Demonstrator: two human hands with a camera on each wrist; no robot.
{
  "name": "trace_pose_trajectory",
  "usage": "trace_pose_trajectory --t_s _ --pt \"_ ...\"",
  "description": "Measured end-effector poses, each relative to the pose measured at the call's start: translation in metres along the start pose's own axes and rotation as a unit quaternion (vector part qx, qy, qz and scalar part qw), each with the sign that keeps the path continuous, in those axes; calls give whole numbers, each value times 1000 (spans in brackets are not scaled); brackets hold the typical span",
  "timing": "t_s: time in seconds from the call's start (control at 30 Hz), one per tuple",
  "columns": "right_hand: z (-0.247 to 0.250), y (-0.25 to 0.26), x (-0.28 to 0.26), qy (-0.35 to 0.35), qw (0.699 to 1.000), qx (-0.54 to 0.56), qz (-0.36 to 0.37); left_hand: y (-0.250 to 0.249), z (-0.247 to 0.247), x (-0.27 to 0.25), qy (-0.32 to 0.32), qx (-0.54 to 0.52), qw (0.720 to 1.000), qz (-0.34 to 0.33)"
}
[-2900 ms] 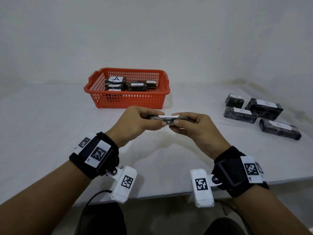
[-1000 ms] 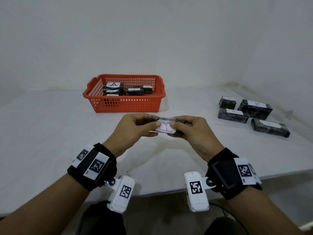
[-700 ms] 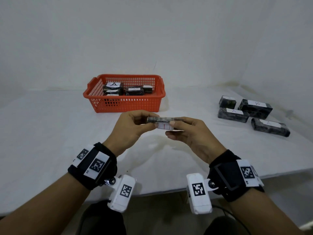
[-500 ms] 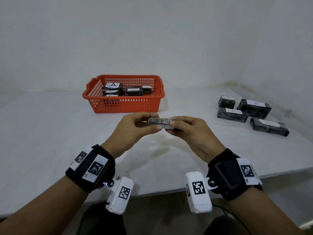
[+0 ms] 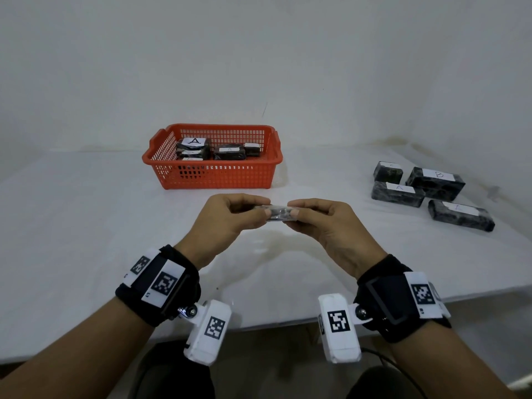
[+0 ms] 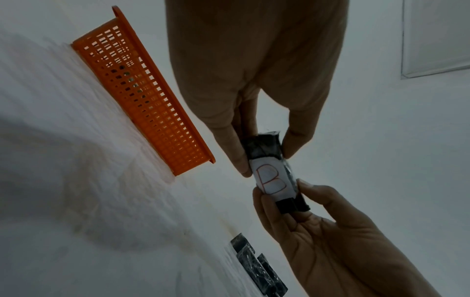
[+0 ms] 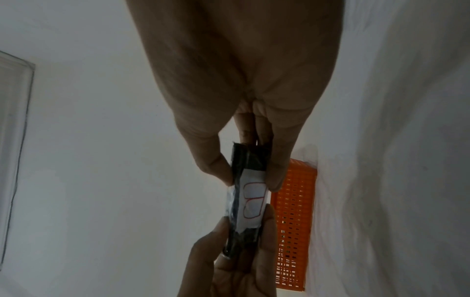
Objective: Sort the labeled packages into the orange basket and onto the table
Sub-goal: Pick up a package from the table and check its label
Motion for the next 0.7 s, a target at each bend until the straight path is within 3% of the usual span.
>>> trace_pose_trajectory --t_s 0.7 --pt "-10 -3 2 -16 995 -96 32 1 10 -3 -16 16 999 -24"
Point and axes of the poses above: each hand's wrist, its own x-axis towards the middle knuckle, its own z-axis out of the back of the hand, y = z × x, the point moved 5 cm from there along x, towards the middle knuckle, and after that the axes turned 3 degrees about x, right-handed, at the moved point
